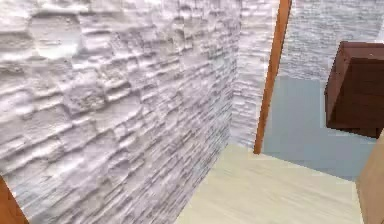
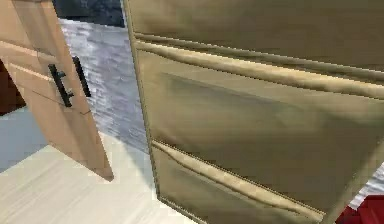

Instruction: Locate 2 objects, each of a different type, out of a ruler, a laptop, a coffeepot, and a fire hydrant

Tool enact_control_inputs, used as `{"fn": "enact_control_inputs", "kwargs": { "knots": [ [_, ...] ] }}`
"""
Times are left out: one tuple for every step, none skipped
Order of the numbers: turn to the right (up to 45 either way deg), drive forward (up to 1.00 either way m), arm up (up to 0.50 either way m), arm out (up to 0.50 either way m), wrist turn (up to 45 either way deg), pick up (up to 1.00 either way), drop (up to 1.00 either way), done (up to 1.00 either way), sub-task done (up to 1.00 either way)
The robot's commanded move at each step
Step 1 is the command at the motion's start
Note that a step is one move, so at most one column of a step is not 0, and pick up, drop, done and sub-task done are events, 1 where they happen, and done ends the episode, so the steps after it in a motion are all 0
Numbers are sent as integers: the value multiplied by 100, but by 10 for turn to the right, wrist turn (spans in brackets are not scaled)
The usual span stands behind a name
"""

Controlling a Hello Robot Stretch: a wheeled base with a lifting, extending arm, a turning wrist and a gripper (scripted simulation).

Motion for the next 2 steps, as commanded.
{"fn": "enact_control_inputs", "kwargs": {
  "knots": [
    [450,0,0,0,0,0,0,0,0],
    [450,0,0,0,0,0,0,0,0]
  ]
}}
